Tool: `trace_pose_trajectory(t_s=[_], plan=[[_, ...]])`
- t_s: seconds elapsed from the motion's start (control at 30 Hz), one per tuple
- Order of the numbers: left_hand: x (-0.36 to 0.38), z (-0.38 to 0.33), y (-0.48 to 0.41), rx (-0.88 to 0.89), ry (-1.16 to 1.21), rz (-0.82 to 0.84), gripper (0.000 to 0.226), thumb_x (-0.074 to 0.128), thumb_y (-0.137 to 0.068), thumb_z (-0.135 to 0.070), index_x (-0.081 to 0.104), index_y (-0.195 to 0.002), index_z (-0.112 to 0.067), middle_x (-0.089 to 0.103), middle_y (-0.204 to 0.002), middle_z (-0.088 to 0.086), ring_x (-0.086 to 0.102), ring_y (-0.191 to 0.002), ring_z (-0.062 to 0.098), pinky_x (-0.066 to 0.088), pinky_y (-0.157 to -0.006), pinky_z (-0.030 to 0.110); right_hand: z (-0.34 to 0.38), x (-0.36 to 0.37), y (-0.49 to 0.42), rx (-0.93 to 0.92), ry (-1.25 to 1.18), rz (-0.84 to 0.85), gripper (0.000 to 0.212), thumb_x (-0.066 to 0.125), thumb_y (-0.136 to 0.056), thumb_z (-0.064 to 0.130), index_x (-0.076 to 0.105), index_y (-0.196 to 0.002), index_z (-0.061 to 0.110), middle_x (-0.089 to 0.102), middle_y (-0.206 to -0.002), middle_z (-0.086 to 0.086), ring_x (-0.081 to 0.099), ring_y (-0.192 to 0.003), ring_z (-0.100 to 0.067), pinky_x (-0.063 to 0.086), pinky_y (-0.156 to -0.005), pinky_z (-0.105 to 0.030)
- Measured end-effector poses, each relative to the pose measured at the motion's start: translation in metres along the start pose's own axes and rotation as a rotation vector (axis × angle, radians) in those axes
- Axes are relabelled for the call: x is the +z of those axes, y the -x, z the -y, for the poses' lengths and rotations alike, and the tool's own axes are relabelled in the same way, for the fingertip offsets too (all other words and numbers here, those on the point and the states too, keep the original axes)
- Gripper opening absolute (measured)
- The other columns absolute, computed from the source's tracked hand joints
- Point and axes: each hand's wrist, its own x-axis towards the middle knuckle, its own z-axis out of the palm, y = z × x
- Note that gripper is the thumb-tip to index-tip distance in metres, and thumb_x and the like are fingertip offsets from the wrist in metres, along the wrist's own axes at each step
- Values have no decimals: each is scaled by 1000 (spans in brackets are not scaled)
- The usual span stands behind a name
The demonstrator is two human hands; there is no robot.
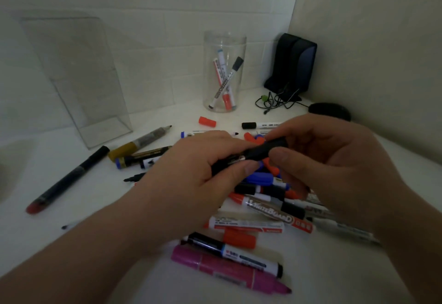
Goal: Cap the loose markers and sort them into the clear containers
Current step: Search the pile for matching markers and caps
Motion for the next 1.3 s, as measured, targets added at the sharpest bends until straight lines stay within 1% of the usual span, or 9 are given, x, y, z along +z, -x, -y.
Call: trace_pose_trajectory(t_s=[0.1, 0.3, 0.4, 0.53, 0.67, 0.77, 0.9, 1.13, 1.3], plan=[[-2, 2, 1, 39, -33, -43, 29, 54, -94, -48, 67, -121, -45, 66, -86, -20, 63, -82, 4, 47, -67, 17, 0, -5, 0, 54, 1, 47, 20, 71, -77, 17, 73, -97, 19, 71, -68, -5, 67, -49, -20, 56, -50, -27], [-3, -2, 2, 63, 64, 1, 30, 59, -93, -42, 61, -123, -47, 71, -86, -19, 70, -71, 7, 56, -58, 34, 5, -8, 1, 32, 95, 109, 22, 72, -76, 22, 73, -98, 17, 74, -69, 1, 71, -57, -20, 60, -57, -30], [-5, -3, 1, 58, 34, 4, 33, 59, -93, -45, 57, -125, -48, 70, -88, -20, 68, -73, 6, 55, -60, 29, 6, -9, 2, 14, 66, 86, 19, 73, -76, 16, 74, -95, 17, 74, -70, 0, 71, -57, -21, 60, -58, -31], [-7, -2, -1, 24, -2, 26, 36, 54, -84, -64, 68, -113, -47, 68, -83, -20, 64, -75, 4, 49, -69, 24, 5, -8, 2, 20, 68, 91, 18, 74, -75, 16, 75, -92, 23, 75, -73, 2, 72, -58, -21, 61, -58, -34], [-8, 1, 0, 84, -115, 51, 27, 57, -90, -58, 73, -102, -40, 63, -72, -18, 60, -72, 3, 46, -65, 17, 10, -7, 4, 32, 179, 125, 19, 73, -75, 31, 75, -93, 29, 74, -71, 5, 71, -58, -17, 61, -58, -35], [-11, 1, 1, 157, -217, 45, 25, 58, -92, -49, 73, -107, -35, 63, -74, -19, 57, -71, 0, 45, -62, 15, 14, -1, 4, 37, 275, 159, 24, 67, -75, 44, 71, -97, 35, 71, -64, 6, 68, -52, -15, 58, -51, -34], [-12, -1, 1, 222, -273, 37, 30, 54, -94, -48, 73, -110, -30, 66, -79, -18, 57, -72, 0, 50, -64, 20, 15, 7, 4, 152, 79, 139, 16, 66, -76, 38, 72, -86, 27, 67, -58, -7, 59, -38, -19, 49, -39, -28], [-15, 1, 0, 219, -312, 43, 28, 51, -95, -48, 70, -109, -34, 58, -79, -24, 50, -75, -4, 41, -67, 8, 17, 14, -2, 292, -107, 155, 19, 65, -77, 37, 73, -79, 20, 65, -54, -11, 52, -32, -18, 43, -35, -22], [-10, 0, -4, 149, -220, -25, 34, 52, -95, -52, 62, -127, -43, 69, -101, -23, 61, -89, -2, 52, -76, 24, 9, 9, -5, 238, -111, 74, 23, 69, -74, 39, 74, -85, 19, 68, -60, -12, 55, -39, -20, 43, -37, -24]])
